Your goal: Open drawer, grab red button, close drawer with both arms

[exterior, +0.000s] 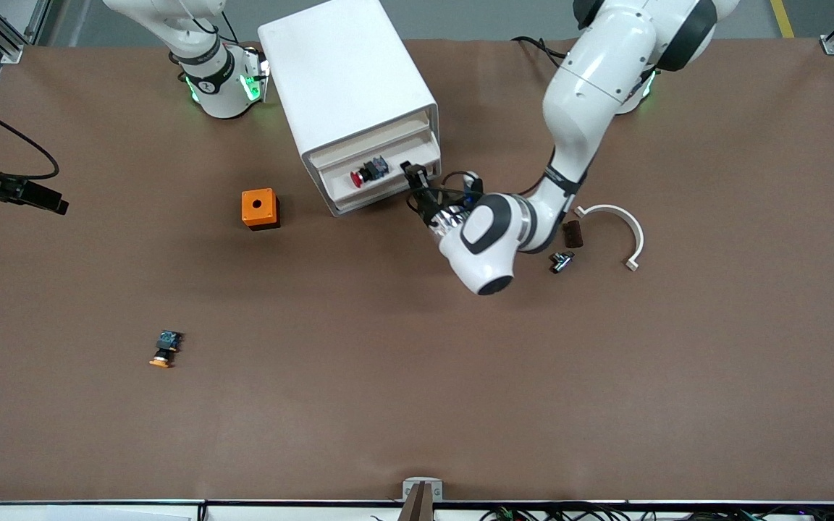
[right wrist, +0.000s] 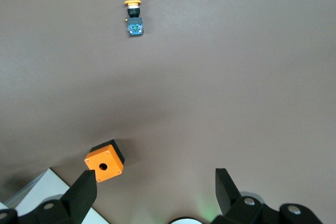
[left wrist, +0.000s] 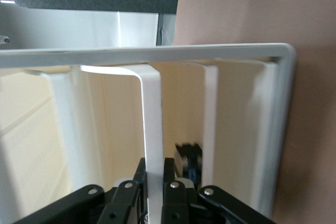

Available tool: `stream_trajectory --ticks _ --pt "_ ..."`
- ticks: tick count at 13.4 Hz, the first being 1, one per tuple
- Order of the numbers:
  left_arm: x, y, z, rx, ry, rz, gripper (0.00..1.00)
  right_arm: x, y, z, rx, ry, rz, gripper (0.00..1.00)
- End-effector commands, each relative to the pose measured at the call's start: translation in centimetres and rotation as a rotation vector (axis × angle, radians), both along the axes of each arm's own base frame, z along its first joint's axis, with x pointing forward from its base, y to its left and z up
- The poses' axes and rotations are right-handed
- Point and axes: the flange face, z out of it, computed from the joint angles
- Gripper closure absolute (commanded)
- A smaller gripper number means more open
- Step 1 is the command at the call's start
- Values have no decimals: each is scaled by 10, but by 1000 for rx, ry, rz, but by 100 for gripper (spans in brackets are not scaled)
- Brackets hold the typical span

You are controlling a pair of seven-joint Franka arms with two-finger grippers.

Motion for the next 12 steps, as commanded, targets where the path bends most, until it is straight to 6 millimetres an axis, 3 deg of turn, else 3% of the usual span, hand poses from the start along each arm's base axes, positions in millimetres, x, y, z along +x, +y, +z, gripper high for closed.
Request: stream_trajectory --ticks 1,4,8,9,10,11,12 --pt "37 30 15 -86 -52 37 100 0 38 6 -27 -5 -118 0" --pt "60 55 15 -119 -98 75 99 0 83 7 30 -1 -261 0" --pt "87 84 19 -118 -166 106 98 0 170 -6 30 -5 -351 0" --pt "92 91 21 -122 -168 122 83 0 186 -8 56 0 -378 0" --pt "94 94 23 -124 -166 124 48 0 205 -11 72 -2 -409 0" --pt "94 96 24 -122 -166 121 20 0 228 -18 72 -1 -434 0" --pt "98 101 26 -124 -171 132 16 -1 251 -24 67 -8 -469 0"
